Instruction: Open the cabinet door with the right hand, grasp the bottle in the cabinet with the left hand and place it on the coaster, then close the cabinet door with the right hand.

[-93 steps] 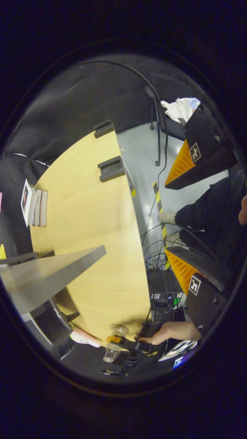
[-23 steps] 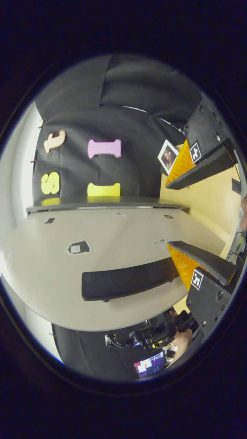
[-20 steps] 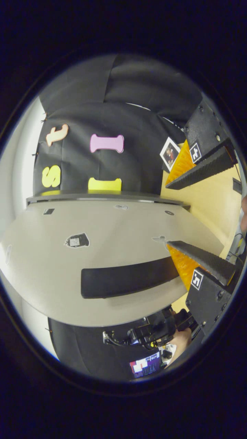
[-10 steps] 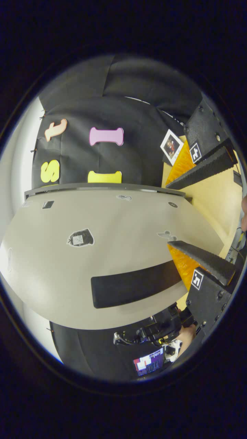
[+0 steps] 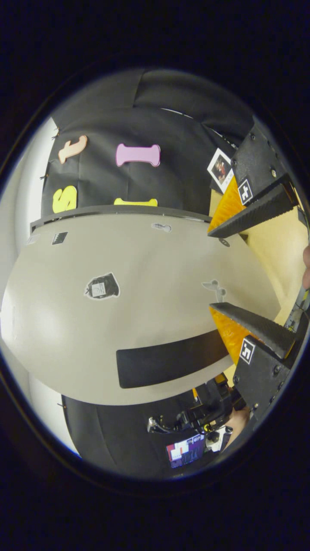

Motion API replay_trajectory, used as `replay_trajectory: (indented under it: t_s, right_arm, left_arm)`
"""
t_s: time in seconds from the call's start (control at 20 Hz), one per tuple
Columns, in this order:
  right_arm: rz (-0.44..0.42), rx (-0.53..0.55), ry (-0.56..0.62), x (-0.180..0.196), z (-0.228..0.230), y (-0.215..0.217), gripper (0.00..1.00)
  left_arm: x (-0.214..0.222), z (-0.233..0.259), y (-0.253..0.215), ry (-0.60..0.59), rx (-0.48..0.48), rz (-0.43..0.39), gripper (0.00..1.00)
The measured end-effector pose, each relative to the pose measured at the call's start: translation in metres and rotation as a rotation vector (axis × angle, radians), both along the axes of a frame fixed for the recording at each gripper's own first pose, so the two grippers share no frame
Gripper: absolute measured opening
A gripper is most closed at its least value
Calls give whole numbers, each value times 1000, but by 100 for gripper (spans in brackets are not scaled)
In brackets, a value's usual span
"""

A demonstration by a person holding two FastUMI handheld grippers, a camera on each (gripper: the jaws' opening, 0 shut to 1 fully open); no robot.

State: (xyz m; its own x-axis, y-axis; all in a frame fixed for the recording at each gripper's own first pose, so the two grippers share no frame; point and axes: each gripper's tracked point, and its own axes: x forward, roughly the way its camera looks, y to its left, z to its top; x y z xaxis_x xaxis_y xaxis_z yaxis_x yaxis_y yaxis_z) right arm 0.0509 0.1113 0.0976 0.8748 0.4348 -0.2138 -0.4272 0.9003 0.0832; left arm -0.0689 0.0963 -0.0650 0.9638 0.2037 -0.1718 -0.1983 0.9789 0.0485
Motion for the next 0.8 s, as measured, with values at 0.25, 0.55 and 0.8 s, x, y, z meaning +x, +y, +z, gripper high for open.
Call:
replay_trajectory:
  t_s: [0.25, 0.55, 0.8]
  right_arm:
    - [15, -8, -13, 11, 3, 11, 98]
    - [48, -23, -29, 20, 7, 31, 98]
    - [78, -35, -40, 31, 9, 50, 98]
  left_arm:
    - [-19, -7, 28, 13, -15, 64, 96]
    - [-34, -5, 46, 0, -11, 109, 96]
    - [-47, 3, 49, -27, -1, 117, 97]
